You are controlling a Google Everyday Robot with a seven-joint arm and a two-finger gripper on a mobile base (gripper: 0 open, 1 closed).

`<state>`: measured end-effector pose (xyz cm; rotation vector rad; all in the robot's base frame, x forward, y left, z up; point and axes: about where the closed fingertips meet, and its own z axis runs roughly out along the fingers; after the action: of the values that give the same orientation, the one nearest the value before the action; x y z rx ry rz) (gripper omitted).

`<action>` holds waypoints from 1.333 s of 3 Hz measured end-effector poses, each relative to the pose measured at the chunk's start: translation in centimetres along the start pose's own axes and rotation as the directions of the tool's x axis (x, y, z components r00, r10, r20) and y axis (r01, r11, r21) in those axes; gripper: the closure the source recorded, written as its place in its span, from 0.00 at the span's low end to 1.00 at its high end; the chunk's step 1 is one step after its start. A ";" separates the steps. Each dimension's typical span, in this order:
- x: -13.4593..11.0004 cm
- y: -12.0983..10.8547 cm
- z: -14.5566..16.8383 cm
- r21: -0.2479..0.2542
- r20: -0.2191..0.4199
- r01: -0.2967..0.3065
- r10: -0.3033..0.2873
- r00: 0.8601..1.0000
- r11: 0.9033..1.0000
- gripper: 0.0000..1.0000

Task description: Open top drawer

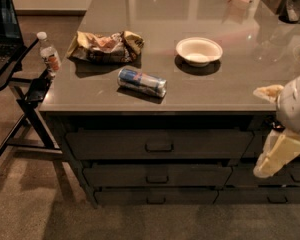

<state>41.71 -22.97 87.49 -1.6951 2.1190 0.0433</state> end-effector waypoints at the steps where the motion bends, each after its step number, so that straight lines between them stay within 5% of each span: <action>1: 0.9 1.3 2.6 0.062 0.111 0.019 -0.026 0.994 0.998 0.00; 2: 1.6 0.8 4.9 0.121 0.151 0.027 -0.045 0.988 0.992 0.00; 4: 1.7 0.7 7.3 0.115 0.149 0.030 -0.047 0.988 0.993 0.00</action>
Offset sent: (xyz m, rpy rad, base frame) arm 0.0136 -0.0029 -0.0856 0.1568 -0.1871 -0.0039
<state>43.04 -22.30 80.08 -1.6142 1.9409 0.0395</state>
